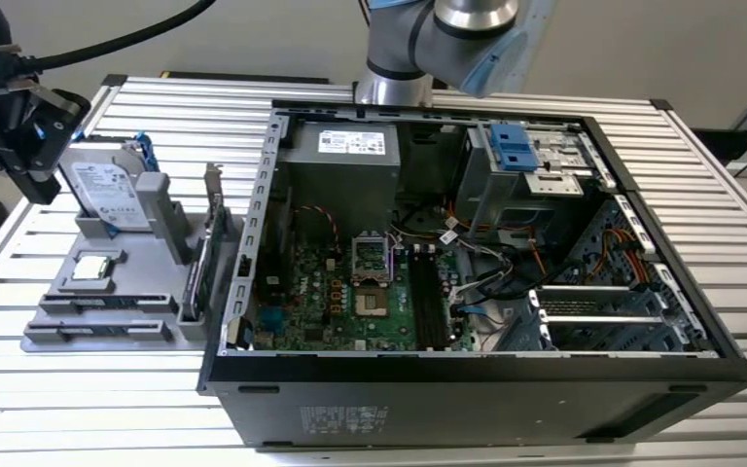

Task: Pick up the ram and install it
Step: 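Pick up the ram and move it above insertion slot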

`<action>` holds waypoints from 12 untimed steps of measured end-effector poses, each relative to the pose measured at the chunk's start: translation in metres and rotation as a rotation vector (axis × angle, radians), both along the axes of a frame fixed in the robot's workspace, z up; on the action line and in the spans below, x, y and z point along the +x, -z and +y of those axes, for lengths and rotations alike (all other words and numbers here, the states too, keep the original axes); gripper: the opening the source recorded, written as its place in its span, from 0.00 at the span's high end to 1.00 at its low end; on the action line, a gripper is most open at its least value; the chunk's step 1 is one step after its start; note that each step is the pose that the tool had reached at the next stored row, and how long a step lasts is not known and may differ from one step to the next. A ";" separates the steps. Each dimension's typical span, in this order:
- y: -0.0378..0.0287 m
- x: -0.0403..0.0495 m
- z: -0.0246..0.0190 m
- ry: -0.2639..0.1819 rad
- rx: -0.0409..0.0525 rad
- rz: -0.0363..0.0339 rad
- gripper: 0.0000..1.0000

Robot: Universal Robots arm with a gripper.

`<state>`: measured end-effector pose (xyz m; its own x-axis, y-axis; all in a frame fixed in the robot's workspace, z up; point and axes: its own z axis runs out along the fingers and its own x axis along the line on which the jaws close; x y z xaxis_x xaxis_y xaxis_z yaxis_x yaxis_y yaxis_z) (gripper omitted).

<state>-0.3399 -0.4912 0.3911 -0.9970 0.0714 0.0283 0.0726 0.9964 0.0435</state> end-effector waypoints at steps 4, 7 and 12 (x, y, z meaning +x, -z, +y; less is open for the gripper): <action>0.0001 0.0000 0.0000 0.000 0.0000 0.0000 1.00; 0.0001 0.0000 0.0000 0.003 0.0000 0.0000 1.00; 0.0001 0.0000 0.0000 0.035 0.0000 0.0000 1.00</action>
<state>-0.3398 -0.4912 0.3910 -0.9939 0.1064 0.0283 0.1076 0.9932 0.0436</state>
